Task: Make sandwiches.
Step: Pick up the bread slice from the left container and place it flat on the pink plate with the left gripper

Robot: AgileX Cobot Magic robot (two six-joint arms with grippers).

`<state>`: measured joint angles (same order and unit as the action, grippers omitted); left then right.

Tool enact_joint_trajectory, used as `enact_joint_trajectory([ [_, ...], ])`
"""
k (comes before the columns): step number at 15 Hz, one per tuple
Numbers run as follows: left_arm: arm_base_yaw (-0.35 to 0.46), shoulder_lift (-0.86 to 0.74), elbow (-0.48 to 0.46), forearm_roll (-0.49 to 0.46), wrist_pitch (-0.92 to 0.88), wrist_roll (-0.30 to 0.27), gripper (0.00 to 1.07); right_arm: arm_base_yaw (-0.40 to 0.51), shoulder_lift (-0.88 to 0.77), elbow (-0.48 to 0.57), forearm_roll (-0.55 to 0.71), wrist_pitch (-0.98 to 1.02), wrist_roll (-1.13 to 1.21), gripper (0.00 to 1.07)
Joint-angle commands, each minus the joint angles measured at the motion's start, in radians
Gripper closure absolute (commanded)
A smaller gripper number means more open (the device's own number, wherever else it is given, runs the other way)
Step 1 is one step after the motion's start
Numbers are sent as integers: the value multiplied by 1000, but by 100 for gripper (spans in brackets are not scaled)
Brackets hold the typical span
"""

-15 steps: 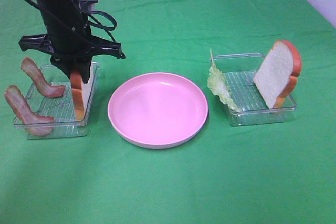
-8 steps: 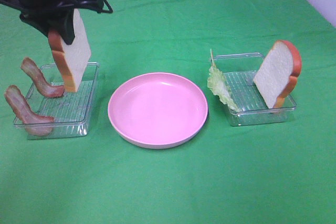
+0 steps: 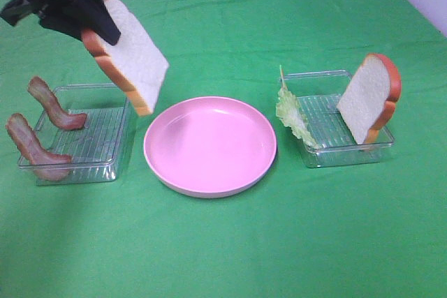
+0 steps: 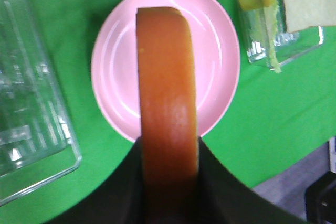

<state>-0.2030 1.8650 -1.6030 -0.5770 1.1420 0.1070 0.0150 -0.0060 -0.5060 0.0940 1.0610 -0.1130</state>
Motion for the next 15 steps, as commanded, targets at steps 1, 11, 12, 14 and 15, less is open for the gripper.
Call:
enact_joint_trajectory([
  [1,2,78,1,-135,-10,56,107,2,-14,0,-3,-1,-10,37],
  [11,-145,336,1,-366,-137,206,107,2,-14,0,-3,-1,-10,37],
  [12,-153,346,1,-388,-148,206,107,2,-14,0,-3,-1,-10,37],
  [14,-157,364,1,-429,-163,204,107,2,-14,0,-3,-1,-10,37],
  [15,-157,374,1,-443,-162,198,107,2,-14,0,-3,-1,-10,37],
])
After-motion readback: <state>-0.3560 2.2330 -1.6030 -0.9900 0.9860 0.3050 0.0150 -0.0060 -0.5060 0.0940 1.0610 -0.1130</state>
